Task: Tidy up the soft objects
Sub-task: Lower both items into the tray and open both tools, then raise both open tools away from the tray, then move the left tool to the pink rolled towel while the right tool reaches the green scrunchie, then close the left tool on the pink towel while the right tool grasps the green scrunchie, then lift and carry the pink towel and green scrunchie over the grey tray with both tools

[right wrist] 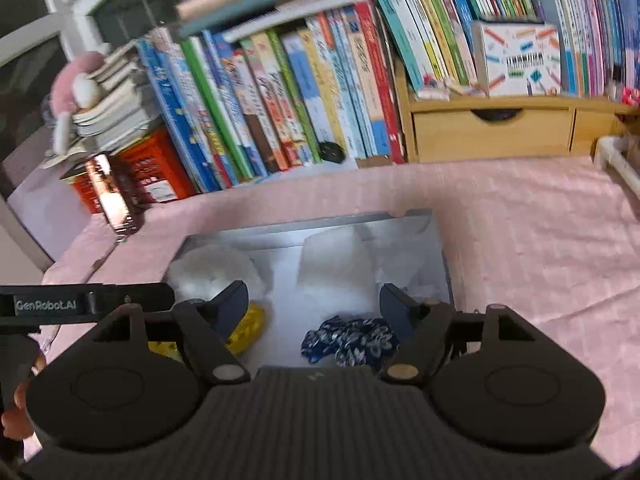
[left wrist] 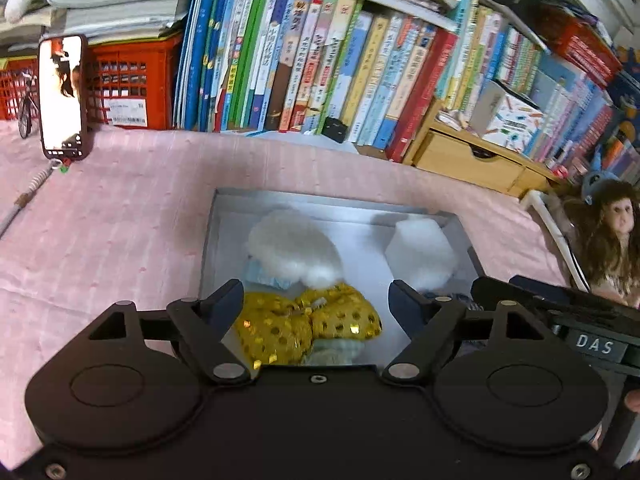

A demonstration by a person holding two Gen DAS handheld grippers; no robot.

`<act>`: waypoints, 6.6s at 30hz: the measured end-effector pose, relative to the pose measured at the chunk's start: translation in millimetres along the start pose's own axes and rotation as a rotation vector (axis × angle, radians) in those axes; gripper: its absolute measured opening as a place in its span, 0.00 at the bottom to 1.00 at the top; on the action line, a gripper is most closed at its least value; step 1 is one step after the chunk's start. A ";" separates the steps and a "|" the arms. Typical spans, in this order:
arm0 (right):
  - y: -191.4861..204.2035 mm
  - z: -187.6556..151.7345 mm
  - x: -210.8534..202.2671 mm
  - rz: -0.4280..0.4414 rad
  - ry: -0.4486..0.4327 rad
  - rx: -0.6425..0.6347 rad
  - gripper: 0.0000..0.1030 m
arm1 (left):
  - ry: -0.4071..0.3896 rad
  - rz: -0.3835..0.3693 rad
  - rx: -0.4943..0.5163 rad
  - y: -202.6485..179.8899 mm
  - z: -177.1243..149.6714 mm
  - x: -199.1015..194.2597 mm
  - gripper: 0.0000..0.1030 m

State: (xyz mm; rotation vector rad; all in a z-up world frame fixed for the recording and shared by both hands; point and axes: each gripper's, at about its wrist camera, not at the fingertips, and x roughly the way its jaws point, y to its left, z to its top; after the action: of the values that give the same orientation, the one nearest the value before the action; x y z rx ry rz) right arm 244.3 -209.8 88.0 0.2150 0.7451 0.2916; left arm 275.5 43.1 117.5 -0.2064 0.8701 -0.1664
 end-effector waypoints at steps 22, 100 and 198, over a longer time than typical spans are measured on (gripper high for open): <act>48.6 -79.2 -92.3 0.129 -0.198 -0.154 0.85 | -0.181 -0.083 0.149 -3.6 -104.0 -112.7 0.84; 232.4 -216.0 0.4 0.117 -0.119 -0.479 0.47 | 0.067 -0.083 -0.285 171.3 -119.7 -58.5 0.42; 41.9 -67.6 -93.3 -0.078 -0.298 -0.207 0.36 | -0.095 -0.047 0.099 -38.8 -27.7 -61.6 0.42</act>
State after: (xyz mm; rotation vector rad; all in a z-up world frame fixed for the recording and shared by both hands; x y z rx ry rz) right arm 124.7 -195.7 110.9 0.0308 0.4237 0.2538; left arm 212.8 16.6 155.2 -0.1409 0.7613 -0.2415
